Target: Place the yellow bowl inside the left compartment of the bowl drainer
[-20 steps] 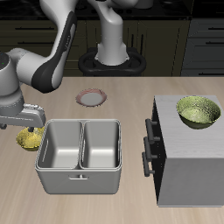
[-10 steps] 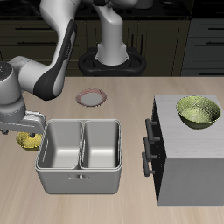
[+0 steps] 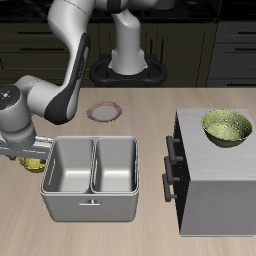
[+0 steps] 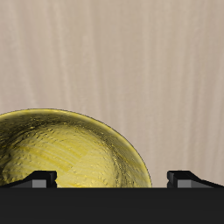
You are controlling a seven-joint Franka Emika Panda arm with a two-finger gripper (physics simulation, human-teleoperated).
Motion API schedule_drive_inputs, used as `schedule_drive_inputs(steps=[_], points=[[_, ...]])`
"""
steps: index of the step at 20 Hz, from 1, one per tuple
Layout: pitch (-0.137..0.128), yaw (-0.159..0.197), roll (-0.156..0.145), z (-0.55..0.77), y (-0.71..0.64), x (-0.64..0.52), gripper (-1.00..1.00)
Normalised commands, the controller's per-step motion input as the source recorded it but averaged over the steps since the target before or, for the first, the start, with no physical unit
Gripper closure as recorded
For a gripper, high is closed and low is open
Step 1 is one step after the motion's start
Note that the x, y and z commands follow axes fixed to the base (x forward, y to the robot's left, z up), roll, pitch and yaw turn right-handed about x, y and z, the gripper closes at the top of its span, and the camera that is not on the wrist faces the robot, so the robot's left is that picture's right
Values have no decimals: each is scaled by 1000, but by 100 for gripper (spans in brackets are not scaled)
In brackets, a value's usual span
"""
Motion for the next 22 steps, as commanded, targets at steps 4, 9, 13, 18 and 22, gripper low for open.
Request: schedule_drive_inputs(steps=[4,9,13,18,22], points=[[115,-21,48,-419,105,-51,-100],[36,4,39,-164,148,-89,100],[-6,-14,43,163,62,-152,100],[-33,-4,-32,359,-210,-134,100],[-41,6,-29,414,-53,-153,100]])
